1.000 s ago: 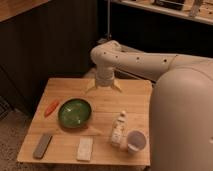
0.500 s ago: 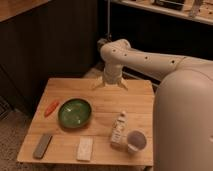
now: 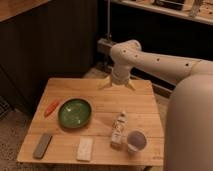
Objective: Move the arm in a circular motion
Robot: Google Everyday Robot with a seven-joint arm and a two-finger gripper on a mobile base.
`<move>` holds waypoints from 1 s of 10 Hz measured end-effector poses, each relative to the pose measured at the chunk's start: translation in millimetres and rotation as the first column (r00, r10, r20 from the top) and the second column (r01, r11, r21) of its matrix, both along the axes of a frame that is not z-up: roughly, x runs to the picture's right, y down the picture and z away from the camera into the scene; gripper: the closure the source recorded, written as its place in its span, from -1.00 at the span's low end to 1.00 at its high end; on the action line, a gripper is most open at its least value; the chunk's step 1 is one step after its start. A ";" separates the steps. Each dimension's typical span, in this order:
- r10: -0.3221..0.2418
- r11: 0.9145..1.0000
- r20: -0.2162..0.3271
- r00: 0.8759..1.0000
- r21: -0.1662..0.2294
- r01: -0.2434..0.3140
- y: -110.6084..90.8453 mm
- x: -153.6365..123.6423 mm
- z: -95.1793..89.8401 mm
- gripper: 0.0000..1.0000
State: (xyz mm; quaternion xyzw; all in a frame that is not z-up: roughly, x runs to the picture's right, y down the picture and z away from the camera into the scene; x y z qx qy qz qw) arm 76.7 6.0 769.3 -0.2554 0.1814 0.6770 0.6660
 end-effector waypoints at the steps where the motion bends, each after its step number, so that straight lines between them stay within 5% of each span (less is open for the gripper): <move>1: 0.004 1.000 -0.004 1.000 0.003 -0.004 0.4 8.8 -2.0 -1.00; 4: 0.014 1.000 0.003 1.000 0.012 -0.014 8.1 19.3 -9.8 -1.00; 10: 0.009 0.999 0.021 1.000 0.037 -0.010 50.6 59.5 -58.4 -1.00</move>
